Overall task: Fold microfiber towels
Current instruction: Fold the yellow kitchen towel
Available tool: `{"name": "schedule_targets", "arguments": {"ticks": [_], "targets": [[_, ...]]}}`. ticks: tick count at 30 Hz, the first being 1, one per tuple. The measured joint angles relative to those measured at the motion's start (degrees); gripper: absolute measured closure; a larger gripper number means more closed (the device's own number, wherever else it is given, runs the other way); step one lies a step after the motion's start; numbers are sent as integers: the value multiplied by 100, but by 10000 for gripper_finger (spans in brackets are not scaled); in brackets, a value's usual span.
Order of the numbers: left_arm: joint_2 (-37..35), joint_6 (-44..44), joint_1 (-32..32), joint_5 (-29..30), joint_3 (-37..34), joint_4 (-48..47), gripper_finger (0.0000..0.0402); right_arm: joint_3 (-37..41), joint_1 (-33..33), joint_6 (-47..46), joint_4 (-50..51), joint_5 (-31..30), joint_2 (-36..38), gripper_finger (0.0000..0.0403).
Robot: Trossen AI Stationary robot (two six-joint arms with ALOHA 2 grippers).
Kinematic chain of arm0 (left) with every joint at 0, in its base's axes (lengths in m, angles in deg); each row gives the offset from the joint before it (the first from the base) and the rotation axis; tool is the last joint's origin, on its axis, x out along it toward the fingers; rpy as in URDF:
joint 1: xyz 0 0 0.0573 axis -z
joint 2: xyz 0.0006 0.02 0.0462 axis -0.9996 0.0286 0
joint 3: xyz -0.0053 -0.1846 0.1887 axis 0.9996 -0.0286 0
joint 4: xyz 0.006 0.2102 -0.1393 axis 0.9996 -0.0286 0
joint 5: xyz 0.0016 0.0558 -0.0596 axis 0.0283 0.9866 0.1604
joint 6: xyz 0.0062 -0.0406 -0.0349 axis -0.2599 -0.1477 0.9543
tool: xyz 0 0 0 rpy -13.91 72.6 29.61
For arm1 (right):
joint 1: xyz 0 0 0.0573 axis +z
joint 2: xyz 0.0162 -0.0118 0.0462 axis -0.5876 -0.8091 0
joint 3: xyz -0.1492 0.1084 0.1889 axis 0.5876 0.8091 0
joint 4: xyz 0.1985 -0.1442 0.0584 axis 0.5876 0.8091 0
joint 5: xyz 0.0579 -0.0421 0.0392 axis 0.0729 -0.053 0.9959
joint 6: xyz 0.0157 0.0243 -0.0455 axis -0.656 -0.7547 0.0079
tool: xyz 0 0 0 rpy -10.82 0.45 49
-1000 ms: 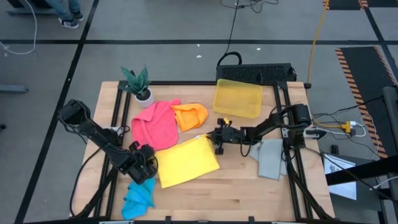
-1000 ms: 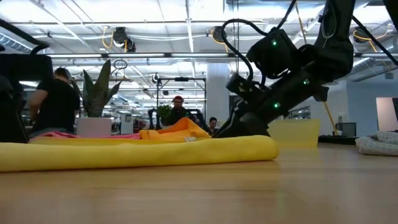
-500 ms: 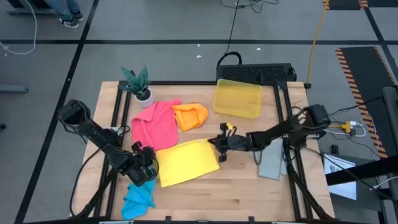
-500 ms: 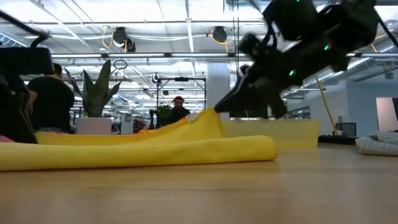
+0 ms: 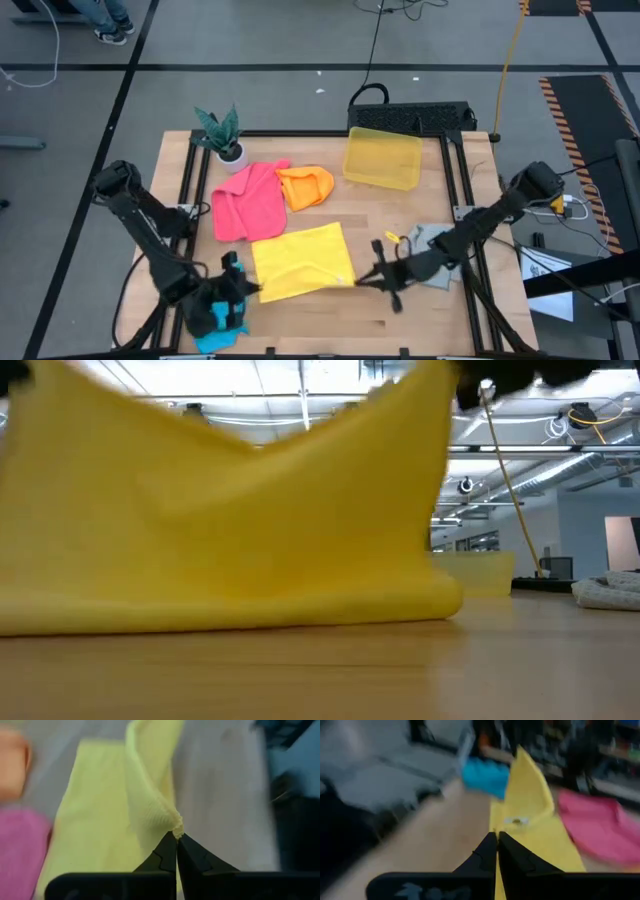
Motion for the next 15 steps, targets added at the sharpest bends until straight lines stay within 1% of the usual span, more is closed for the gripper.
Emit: {"name": "schedule_targets", "arguments": {"ticks": [3, 6, 9, 15], "targets": [[-7, -235, 222, 507, 294, 11, 396, 0, 229, 82, -267, -6, 342, 401], [-8, -159, 305, 699, 253, -9, 395, 1, 238, -45, -185, -69, 563, 402], [8, 356, 291, 698, 0, -44, 398, 102, 8, -372, -89, -360, 581, 402], [15, 1672, 166, 642, -943, -18, 394, 717, -798, -1398, -61, -503, 506, 402]]}}
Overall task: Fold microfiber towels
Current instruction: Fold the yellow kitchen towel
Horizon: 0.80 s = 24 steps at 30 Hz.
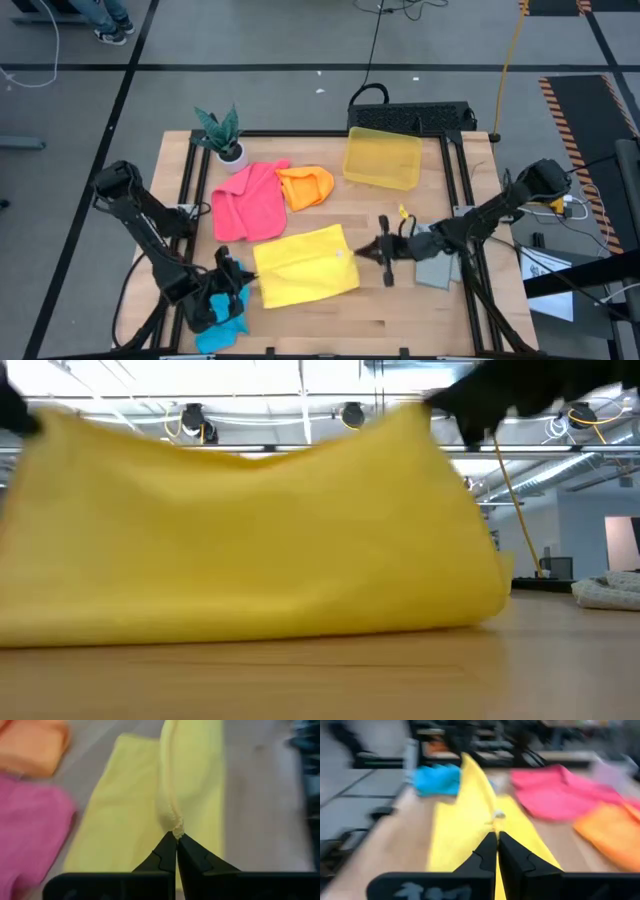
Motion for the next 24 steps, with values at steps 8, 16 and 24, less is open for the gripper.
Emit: {"name": "schedule_targets", "arguments": {"ticks": [8, 16, 24], "targets": [[4, 1028, -182, -352, -770, 58, 389, 841, -1087, -825, -487, 298, -122, 403], [-11, 242, -235, -429, -507, 376, 395, 886, -1352, -625, -1371, 1018, -825, 403], [-2, -1578, -433, 82, -311, 614, 391, 883, -1282, -404, -1761, 1233, -888, 403]]}}
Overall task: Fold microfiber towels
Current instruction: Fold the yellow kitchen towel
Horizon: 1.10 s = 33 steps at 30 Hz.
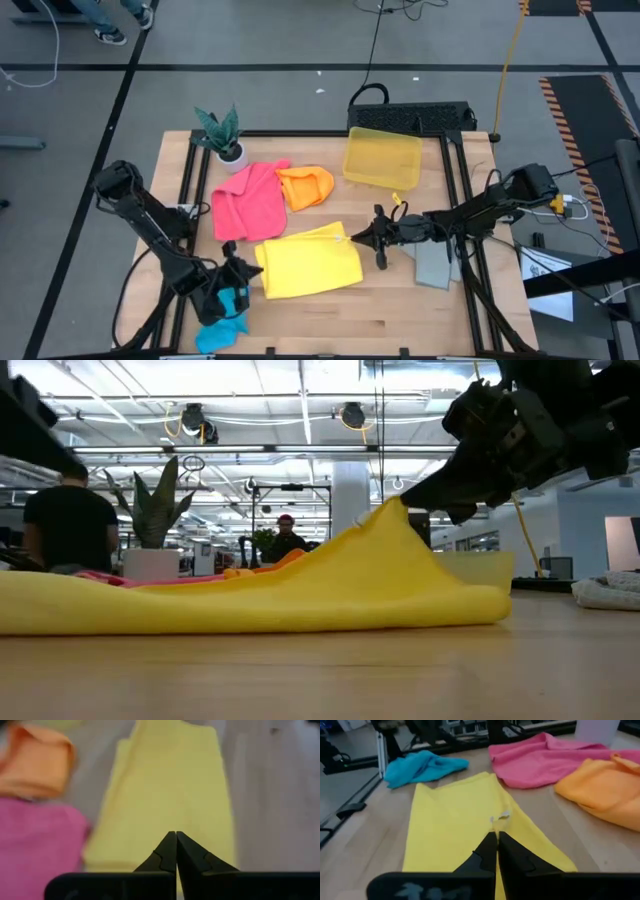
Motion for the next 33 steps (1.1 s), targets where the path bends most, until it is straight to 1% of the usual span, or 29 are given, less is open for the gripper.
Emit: {"name": "schedule_targets", "arguments": {"ticks": [2, 4, 7, 10, 13, 16, 18, 20, 23, 26, 30, 33], "targets": [[0, -171, -275, 49, -80, -93, 371, 0, 2, -15, 17, 2, 3, 403], [-2, -245, -647, -115, -187, -142, 341, 0, 8, -17, 43, 4, 0, 403], [-2, -359, -1356, -817, -475, -142, 287, 0, 30, -17, 86, 4, 3, 403], [-2, -746, -2004, -1423, -852, 40, 239, 2, 99, -7, 120, 4, 3, 403], [-2, -992, -2513, -1804, -1156, 37, 211, 2, 183, 25, 162, 4, 3, 403], [-30, -1548, -2854, -2134, -1409, 541, 209, 2, 228, 57, 148, 4, 3, 403], [-35, -2001, -2975, -2358, -1545, 1007, 221, 2, 232, 59, 151, 4, 3, 403], [-24, -2229, -3011, -2421, -1551, 1327, 239, 2, 229, 59, 150, 2, 3, 402], [-92, -2488, -3028, -2610, -1476, 1288, 263, 2, 229, 61, 152, 0, 3, 401], [-301, -2764, -3005, -2830, -1389, 1056, 277, 2, 229, 61, 152, 0, 3, 401], [-654, -2986, -2937, -2981, -1378, 1118, 277, 2, 229, 61, 180, 0, 3, 401], [-793, -3033, -2802, -3014, -1375, 1192, 277, 2, 229, 82, 174, 0, 3, 401]]}}
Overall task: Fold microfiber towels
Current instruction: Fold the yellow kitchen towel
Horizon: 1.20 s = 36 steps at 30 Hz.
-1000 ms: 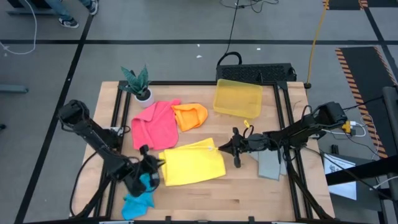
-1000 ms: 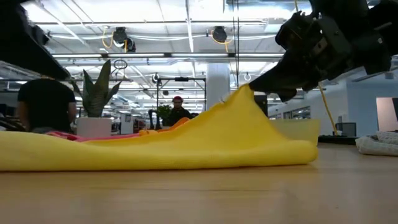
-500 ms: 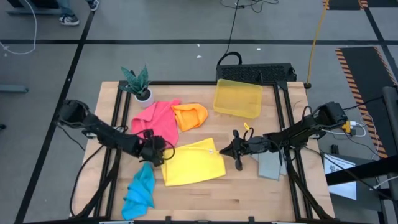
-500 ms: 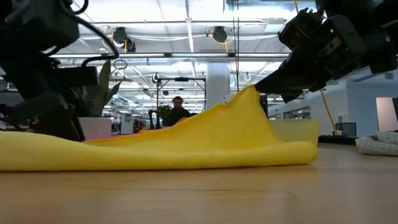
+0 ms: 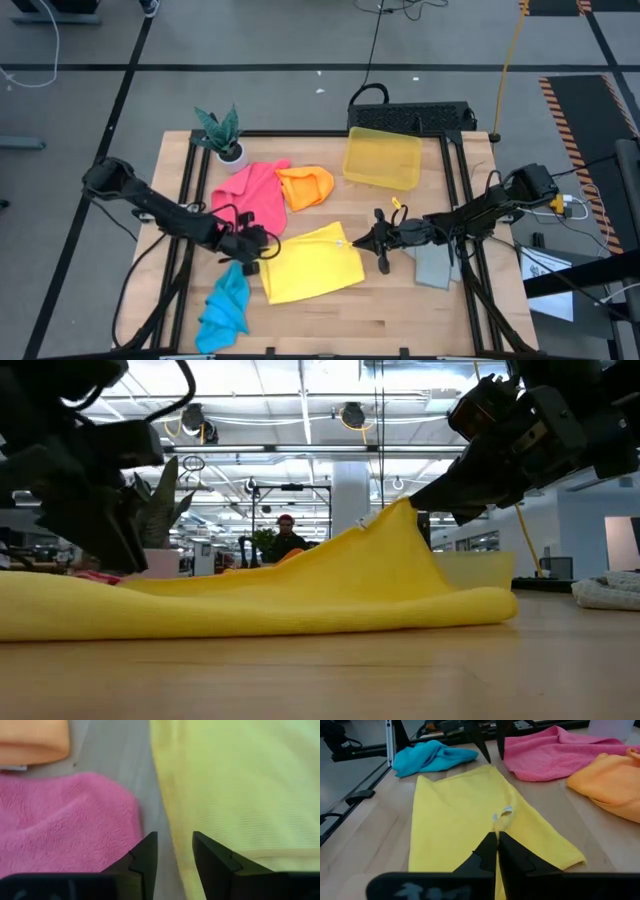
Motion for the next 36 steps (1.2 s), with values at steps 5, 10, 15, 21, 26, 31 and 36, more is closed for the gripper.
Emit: {"name": "schedule_targets", "arguments": {"ticks": [5, 10, 15, 21, 26, 31, 36], "targets": [[13, -162, 150, 93, -61, 151, 277, -2, 0, 1, 8, 0, 0, 401], [73, 17, 100, 191, -245, 422, 277, 0, 0, -1, 13, 0, 0, 401], [120, 101, -21, -242, -534, 1120, 288, 0, 0, 4, 15, 0, 0, 401], [117, 129, -45, -415, -619, 1291, 333, 0, 0, 40, 12, -1, 0, 401], [117, 77, -43, -420, -619, 1160, 393, 0, 0, 40, 15, 0, 0, 401], [117, 131, 9, -404, -582, 1142, 396, 0, 0, 40, 17, -1, 0, 401], [63, 234, 247, -382, -102, 840, 397, 0, 78, 119, 11, 2, 0, 401]]}}
